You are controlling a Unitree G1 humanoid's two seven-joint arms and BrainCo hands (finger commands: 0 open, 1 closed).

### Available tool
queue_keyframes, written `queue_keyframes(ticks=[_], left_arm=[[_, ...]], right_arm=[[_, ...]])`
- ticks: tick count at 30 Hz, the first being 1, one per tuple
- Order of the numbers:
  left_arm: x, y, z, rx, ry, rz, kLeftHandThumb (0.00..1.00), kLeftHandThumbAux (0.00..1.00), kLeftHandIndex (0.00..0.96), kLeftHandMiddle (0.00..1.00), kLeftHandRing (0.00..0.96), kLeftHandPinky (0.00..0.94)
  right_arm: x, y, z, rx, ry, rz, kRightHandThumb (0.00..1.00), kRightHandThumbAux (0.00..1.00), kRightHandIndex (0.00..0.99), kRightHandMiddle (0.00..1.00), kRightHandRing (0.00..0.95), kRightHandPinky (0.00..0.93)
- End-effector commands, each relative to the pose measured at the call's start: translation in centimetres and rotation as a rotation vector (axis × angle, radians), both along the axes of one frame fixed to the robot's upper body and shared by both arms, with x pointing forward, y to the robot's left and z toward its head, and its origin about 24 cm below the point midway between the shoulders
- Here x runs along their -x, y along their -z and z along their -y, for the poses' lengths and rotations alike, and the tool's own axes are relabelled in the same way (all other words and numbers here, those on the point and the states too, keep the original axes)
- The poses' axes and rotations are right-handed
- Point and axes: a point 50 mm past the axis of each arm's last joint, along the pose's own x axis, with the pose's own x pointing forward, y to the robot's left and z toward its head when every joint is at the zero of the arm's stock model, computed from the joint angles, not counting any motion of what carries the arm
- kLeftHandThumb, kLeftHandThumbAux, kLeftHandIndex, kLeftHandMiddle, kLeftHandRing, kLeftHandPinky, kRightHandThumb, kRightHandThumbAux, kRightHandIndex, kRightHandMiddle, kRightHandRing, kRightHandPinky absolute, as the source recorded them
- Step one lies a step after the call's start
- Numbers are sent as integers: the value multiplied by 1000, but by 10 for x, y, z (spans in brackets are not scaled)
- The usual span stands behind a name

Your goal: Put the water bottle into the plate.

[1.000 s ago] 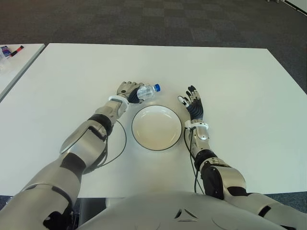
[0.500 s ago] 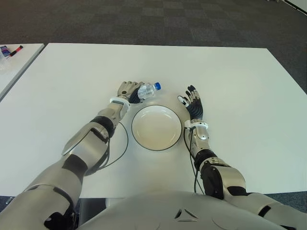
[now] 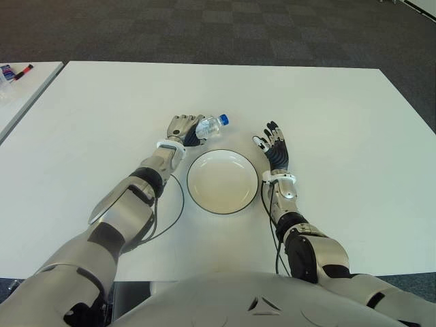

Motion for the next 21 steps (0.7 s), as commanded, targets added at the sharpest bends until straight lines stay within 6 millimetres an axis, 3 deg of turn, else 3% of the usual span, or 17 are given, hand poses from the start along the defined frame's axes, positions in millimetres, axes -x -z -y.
queue_keyframes(ticks=[1,21], left_arm=[[-2,-7,2,63,-31,54,844,667,426,569,820,813],[11,-31,1,238,-66,215,847,664,430,568,837,840]], right_arm=[[22,27,-1,-35,15,-139,54,754,75,61,50,91],[22,27,-1,-28,8,-143,52,742,73,61,50,91]])
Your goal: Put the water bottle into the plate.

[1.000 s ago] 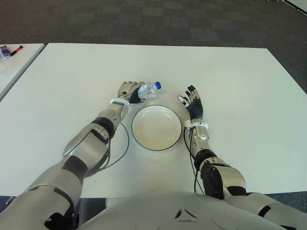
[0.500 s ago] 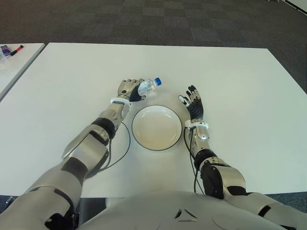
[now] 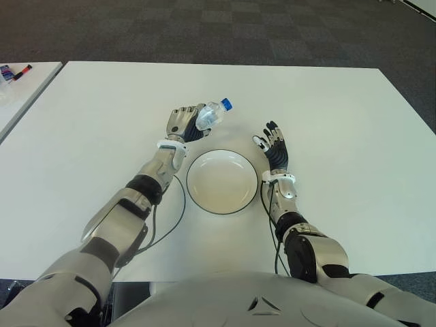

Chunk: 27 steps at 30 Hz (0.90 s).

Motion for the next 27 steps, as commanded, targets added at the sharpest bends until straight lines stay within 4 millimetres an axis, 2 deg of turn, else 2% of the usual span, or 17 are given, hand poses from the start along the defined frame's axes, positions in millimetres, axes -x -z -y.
queue_keyframes(ticks=[1,8,14,19,27], left_arm=[[3,-10,-3,24,-17,53,847,664,431,568,842,846],[10,-21,-2,54,-17,101,848,663,433,568,852,858],[18,-33,-2,77,-21,140,848,663,431,569,847,816],[23,-39,-3,96,-22,167,848,663,431,570,847,827],[42,-55,1,153,3,242,848,663,430,563,851,839]], right_arm=[[22,27,-1,-17,7,-144,52,741,73,61,50,92],[22,27,-1,-11,8,-145,55,739,71,61,51,94],[22,27,-1,-8,8,-144,59,736,72,61,51,93],[22,27,-1,-4,7,-144,60,736,70,61,51,93],[22,28,-1,1,10,-149,61,732,70,61,51,93]])
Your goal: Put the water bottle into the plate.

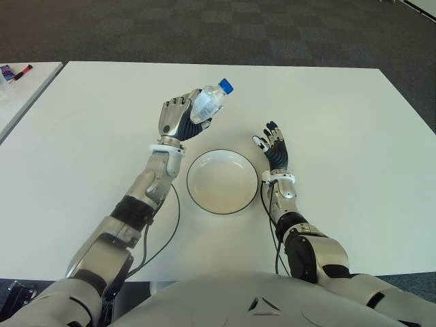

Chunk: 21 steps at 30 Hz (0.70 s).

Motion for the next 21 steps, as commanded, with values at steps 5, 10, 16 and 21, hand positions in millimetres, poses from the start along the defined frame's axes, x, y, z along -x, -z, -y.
queue_keyframes(ticks=[5,10,16,21], left_arm=[[16,-12,0,21,16,51,848,663,430,560,854,852],[24,-9,2,35,29,56,848,663,429,559,853,851],[33,-7,4,45,42,54,848,664,428,561,849,845],[52,-7,8,42,83,63,848,664,429,563,853,852]], right_arm=[[22,28,0,-15,13,-151,62,730,69,62,50,92],[21,29,0,-9,13,-166,68,726,70,63,51,93],[21,29,0,-6,15,-178,78,723,71,65,53,94],[20,29,0,-16,17,-180,84,724,67,64,52,94]])
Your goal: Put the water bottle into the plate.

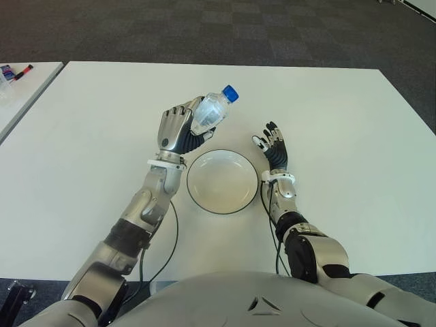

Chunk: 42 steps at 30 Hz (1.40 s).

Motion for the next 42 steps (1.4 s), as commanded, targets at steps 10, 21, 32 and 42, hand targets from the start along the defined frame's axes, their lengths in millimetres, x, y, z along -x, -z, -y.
queue_keyframes(ticks=[10,21,32,42], left_arm=[[31,12,5,-68,109,-40,849,663,430,567,845,838],[47,31,9,-98,168,-157,847,665,429,566,832,829],[54,42,14,-164,194,-270,848,663,431,557,848,851],[57,50,17,-213,237,-329,849,663,431,559,854,851]], right_arm=[[21,29,0,-6,3,-171,83,707,67,67,57,96],[20,28,0,-13,4,-166,84,715,69,67,56,95],[21,28,-1,-9,2,-157,81,721,65,62,52,91],[21,26,-2,-17,2,-141,69,735,69,61,51,91]])
